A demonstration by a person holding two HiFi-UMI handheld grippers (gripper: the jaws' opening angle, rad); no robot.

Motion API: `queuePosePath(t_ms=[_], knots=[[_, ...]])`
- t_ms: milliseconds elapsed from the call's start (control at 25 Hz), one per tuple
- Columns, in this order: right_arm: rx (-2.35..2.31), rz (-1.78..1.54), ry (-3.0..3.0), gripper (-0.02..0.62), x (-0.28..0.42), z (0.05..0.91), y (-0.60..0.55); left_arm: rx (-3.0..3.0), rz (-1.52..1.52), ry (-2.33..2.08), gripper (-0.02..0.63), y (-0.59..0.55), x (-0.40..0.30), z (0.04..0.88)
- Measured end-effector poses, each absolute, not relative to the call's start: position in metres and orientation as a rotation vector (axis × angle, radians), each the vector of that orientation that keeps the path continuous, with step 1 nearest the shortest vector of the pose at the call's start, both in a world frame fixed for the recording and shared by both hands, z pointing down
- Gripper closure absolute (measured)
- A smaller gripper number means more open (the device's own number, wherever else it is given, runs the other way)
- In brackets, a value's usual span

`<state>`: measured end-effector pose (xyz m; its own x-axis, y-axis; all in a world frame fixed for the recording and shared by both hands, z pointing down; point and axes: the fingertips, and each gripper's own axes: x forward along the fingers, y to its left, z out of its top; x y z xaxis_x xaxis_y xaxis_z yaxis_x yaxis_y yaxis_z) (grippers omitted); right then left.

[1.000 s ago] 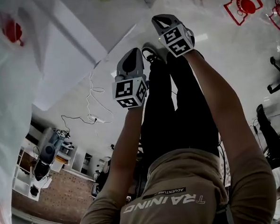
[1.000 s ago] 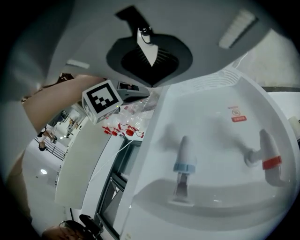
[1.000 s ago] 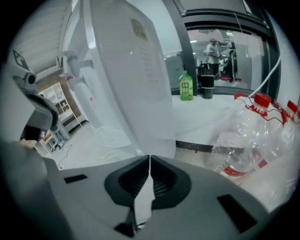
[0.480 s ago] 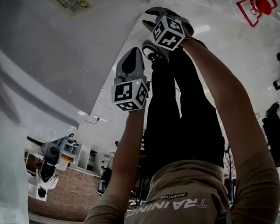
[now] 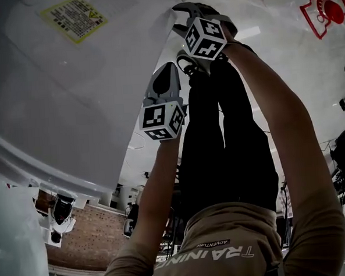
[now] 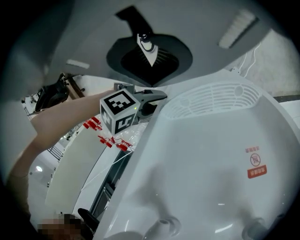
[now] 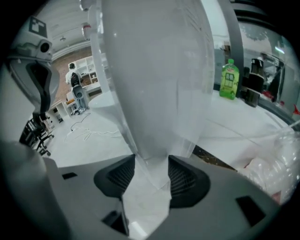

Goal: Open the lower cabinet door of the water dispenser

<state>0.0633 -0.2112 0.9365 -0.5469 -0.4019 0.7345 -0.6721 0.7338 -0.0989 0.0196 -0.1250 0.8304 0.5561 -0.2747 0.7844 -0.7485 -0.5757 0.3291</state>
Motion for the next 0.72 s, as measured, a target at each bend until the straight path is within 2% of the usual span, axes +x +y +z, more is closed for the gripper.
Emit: queuePosePath(t_ms=[720], knots=[[0.731, 0.649, -2.174, 0.417, 0.061, 0.936, -0.213, 2.102, 0.931, -0.779, 0.606, -0.125, 0.021, 0.842]])
